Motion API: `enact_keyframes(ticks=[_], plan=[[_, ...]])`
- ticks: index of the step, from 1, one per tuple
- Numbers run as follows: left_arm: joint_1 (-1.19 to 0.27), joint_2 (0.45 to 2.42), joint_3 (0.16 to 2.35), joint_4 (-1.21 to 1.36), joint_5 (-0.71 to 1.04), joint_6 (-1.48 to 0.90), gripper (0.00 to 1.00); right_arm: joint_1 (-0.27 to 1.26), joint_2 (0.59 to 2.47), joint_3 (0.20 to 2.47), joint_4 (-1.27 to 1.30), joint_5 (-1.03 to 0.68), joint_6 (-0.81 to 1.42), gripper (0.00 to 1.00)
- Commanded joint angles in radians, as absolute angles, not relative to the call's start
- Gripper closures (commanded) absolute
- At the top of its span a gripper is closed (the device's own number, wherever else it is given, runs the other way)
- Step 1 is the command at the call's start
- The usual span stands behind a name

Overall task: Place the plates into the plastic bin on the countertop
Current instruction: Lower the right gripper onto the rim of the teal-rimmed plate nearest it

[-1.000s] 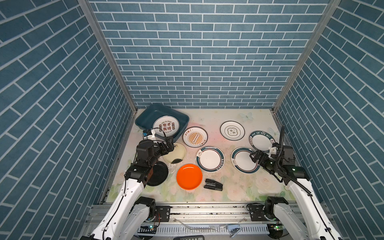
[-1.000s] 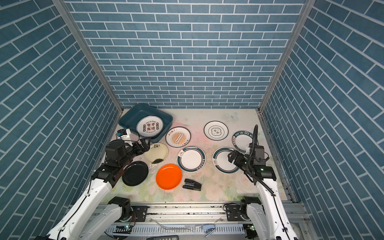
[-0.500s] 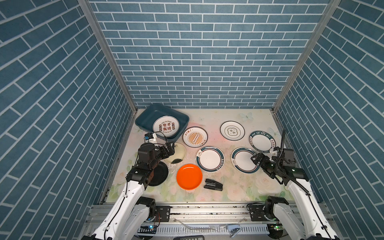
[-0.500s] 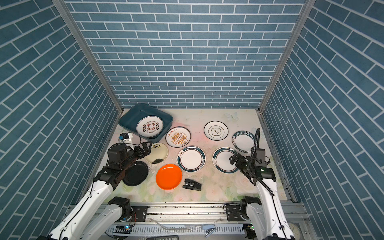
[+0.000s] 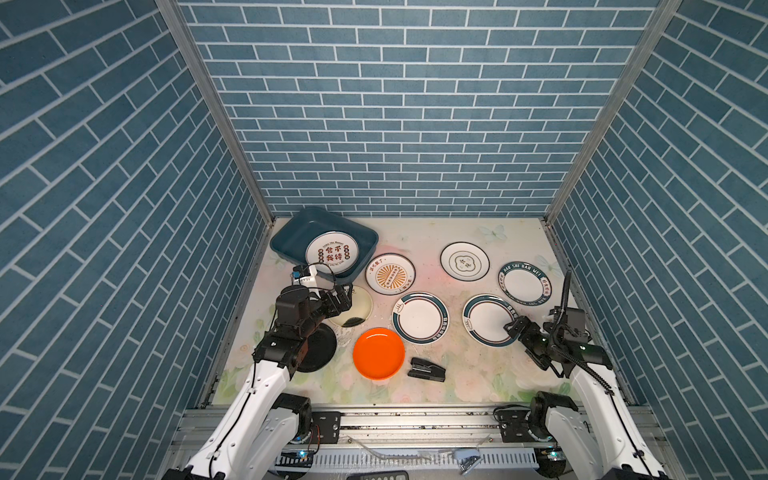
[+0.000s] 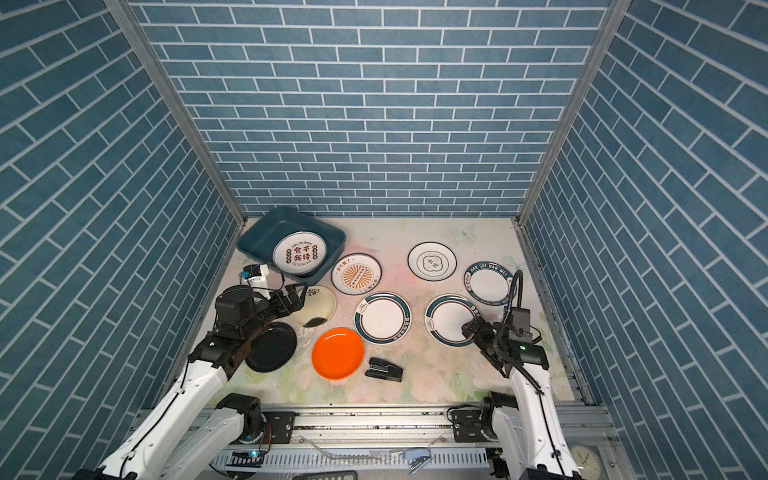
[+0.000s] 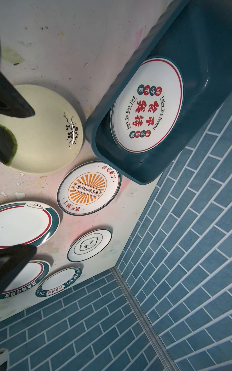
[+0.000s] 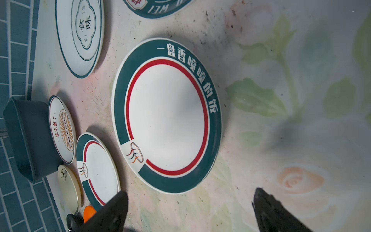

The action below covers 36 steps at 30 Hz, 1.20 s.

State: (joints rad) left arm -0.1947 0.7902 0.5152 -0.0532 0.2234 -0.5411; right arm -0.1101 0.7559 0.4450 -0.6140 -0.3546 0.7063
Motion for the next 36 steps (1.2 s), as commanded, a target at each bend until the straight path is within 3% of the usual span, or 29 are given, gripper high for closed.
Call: enact_keyframes(ticks=[1,12,27,36], plan=[[-0.196,0.792,0.505,-0.037,0.248,-0.534,0.01,-0.117,0.762,0.414,-0.543,-0.387,0.772,0.06],[-0.196,0.812,0.515,-0.058,0.274,-0.572,0.0,-0.124,0.801,0.326,-0.418,-0.401,0.822,0.23],[-0.196,0.878,0.525,0.007,0.285,-0.609,0.0,-0.124,0.766,0.232,-0.297,-0.399,0.9,0.68],[-0.196,0.906,0.523,0.006,0.335,-0.621,0.01,-0.124,0.871,0.218,-0.185,-0.408,0.917,0.79]])
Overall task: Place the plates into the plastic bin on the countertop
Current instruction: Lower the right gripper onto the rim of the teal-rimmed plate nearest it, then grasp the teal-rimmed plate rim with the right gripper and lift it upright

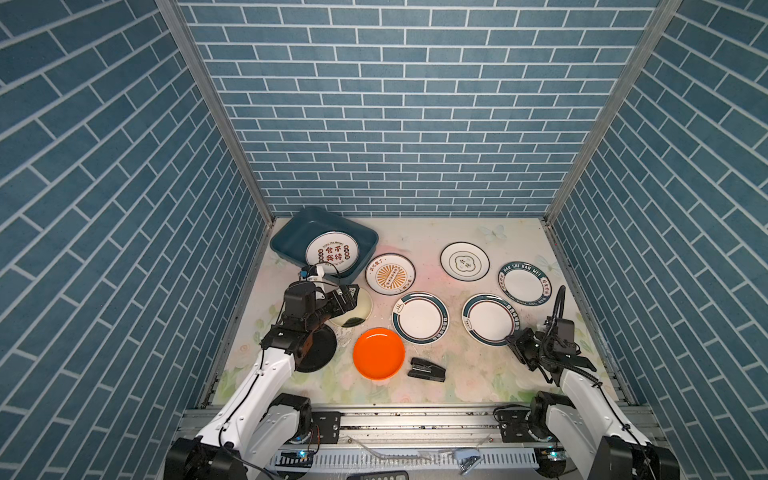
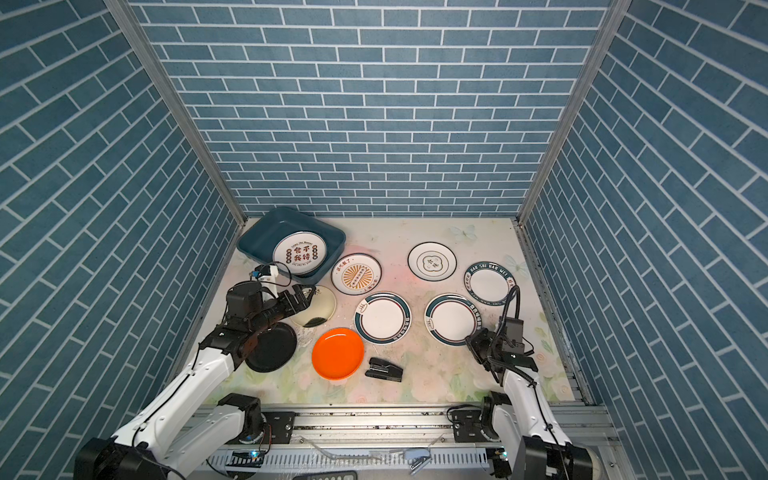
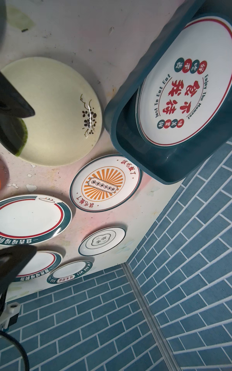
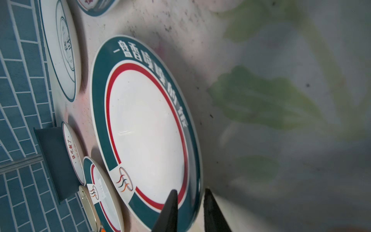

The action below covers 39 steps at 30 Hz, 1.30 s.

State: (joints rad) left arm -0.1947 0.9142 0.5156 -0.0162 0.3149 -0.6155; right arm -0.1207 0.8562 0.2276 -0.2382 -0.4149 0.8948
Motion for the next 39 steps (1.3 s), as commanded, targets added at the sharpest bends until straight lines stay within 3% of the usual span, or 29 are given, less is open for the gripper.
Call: enact_keyframes(ticks=[1,5,11,39], plan=[[-0.196,0.904,0.522,0.005,0.33,-0.622,0.0,-0.123,0.875,0.217,-0.179,-0.405,0.918,0.79],[-0.196,0.9,0.527,0.006,0.317,-0.62,0.0,-0.124,0.896,0.222,-0.154,-0.404,0.918,0.81],[-0.196,0.908,0.541,0.005,0.319,-0.614,0.0,-0.124,0.9,0.227,-0.152,-0.402,0.916,1.0],[-0.196,0.942,0.546,0.06,0.352,-0.649,0.01,-0.125,0.691,0.372,-0.266,-0.556,0.964,1.0]])
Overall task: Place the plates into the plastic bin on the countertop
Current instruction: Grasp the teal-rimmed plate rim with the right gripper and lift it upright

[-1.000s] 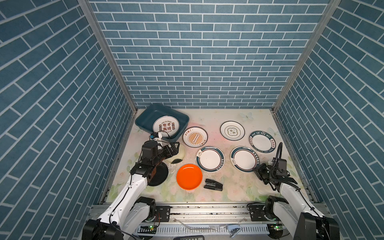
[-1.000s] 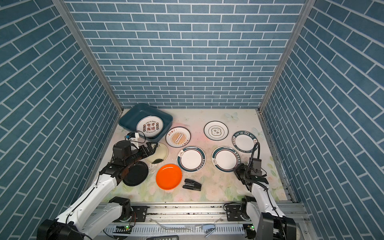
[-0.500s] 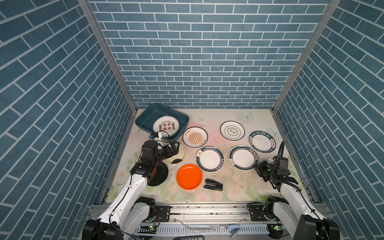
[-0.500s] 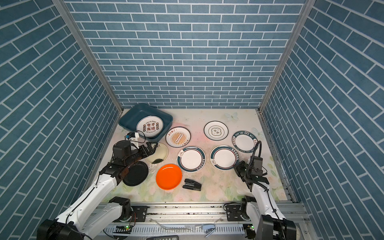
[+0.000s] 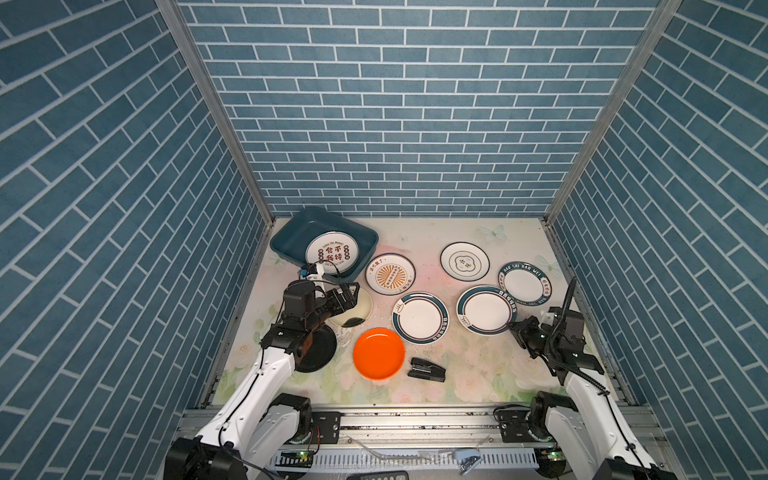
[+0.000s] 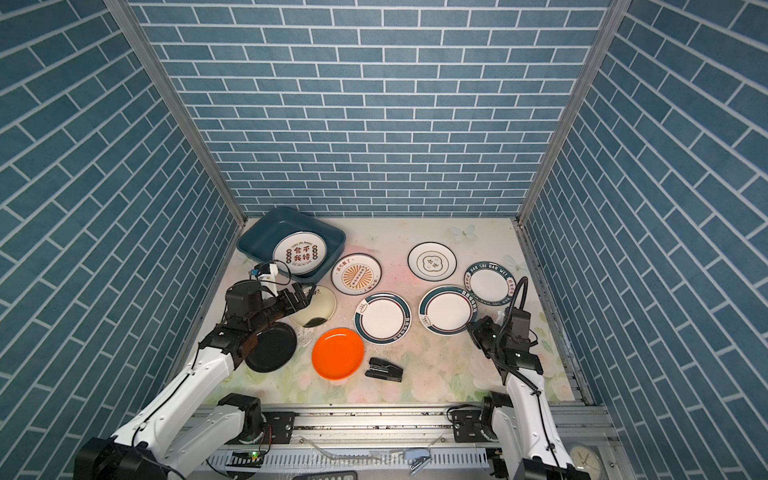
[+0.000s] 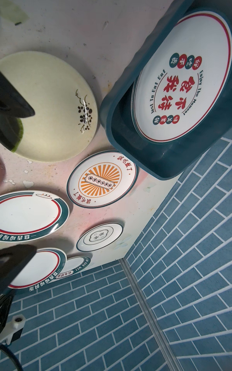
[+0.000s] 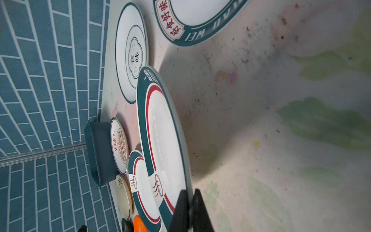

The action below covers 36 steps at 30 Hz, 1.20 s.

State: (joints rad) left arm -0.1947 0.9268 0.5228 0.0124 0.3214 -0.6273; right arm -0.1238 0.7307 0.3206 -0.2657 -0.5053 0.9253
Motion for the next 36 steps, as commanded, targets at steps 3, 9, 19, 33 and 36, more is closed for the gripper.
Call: enact_keyframes(ticks=[3,9,19,33,36], plan=[[-0.196,0.957,0.547,0.087,0.388,-0.661,0.0,-0.124,0.67,0.398,-0.26,-0.576,0.989,1.0],[-0.196,0.958,0.578,-0.015,0.378,-0.614,0.0,-0.123,0.705,0.461,-0.232,-0.603,0.99,1.0],[-0.196,0.944,0.593,-0.045,0.338,-0.62,0.01,-0.121,0.733,0.434,-0.103,-0.64,1.017,1.0],[-0.198,1.12,0.642,0.108,0.419,-0.691,0.0,0.005,0.794,0.454,-0.026,-0.524,1.032,1.0],[-0.198,1.164,0.646,0.168,0.464,-0.711,0.0,0.081,0.868,0.473,0.032,-0.485,1.036,1.0]])
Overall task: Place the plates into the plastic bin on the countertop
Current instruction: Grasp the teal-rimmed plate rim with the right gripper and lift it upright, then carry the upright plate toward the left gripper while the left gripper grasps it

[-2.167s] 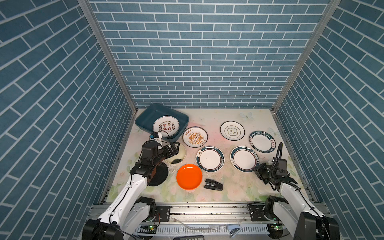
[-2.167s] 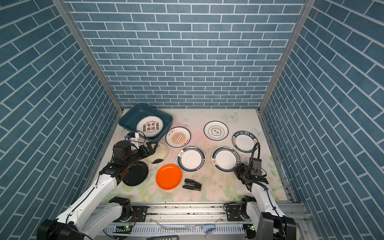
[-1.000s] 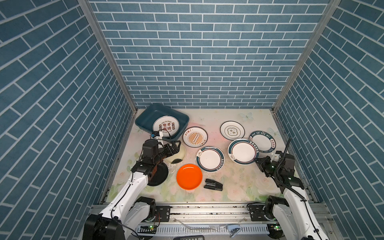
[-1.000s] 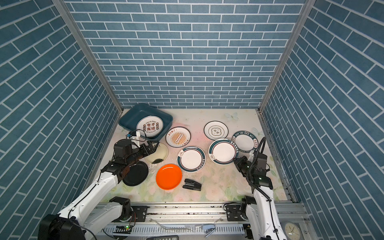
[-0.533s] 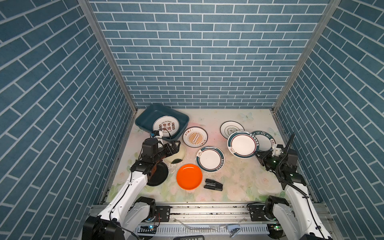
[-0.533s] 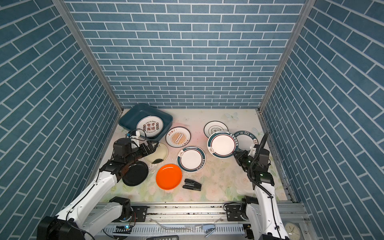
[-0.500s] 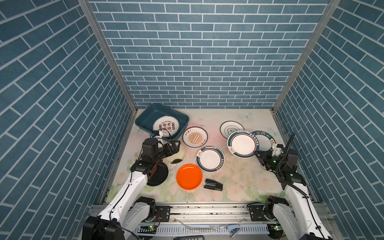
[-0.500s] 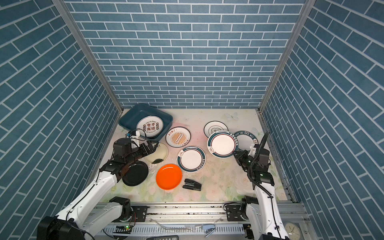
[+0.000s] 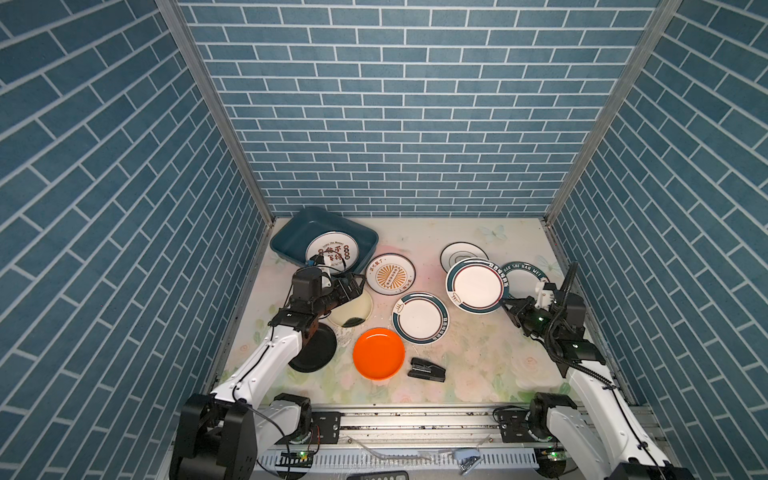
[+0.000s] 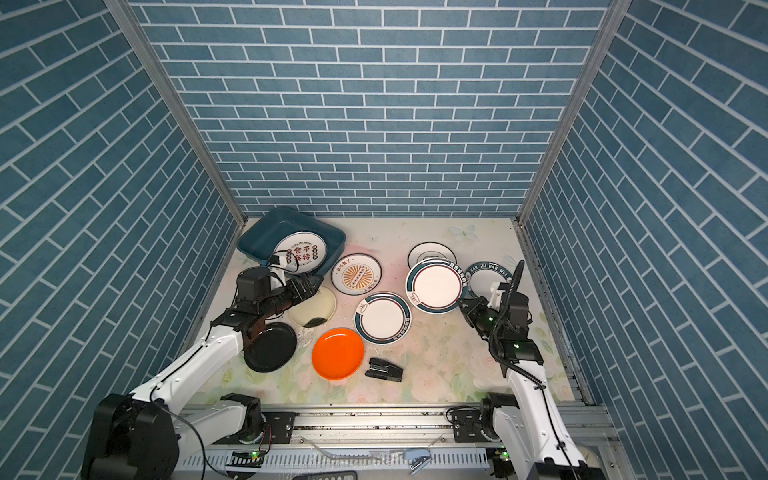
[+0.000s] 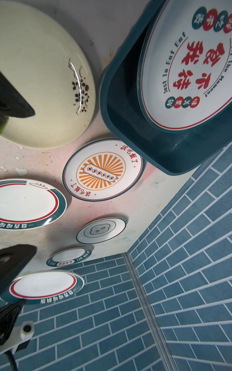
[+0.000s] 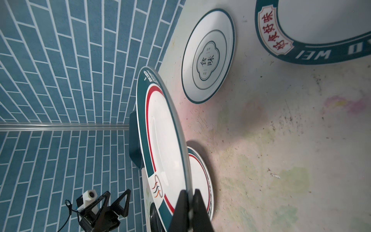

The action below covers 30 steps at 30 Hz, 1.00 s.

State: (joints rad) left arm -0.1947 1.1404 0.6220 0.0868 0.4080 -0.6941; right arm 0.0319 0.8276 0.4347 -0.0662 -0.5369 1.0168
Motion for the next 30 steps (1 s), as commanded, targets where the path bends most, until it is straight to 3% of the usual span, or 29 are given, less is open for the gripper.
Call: enact_keyframes(ticks=[1,12,23,30], plan=[[-0.198,1.183,0.645,0.19,0.478,-0.717,0.01,0.109,0.896,0.483,0.057,-0.466,1.038,1.0],[-0.223,1.258,0.638,0.281,0.566,-0.715,0.0,0.314,1.211,0.639,0.239,-0.403,1.049,1.0],[-0.33,1.324,0.691,0.318,0.574,-0.699,0.01,0.454,1.388,0.744,0.362,-0.382,1.078,1.0],[-0.368,1.36,0.694,0.318,0.563,-0.706,0.1,0.504,1.431,0.742,0.459,-0.4,1.145,1.0]])
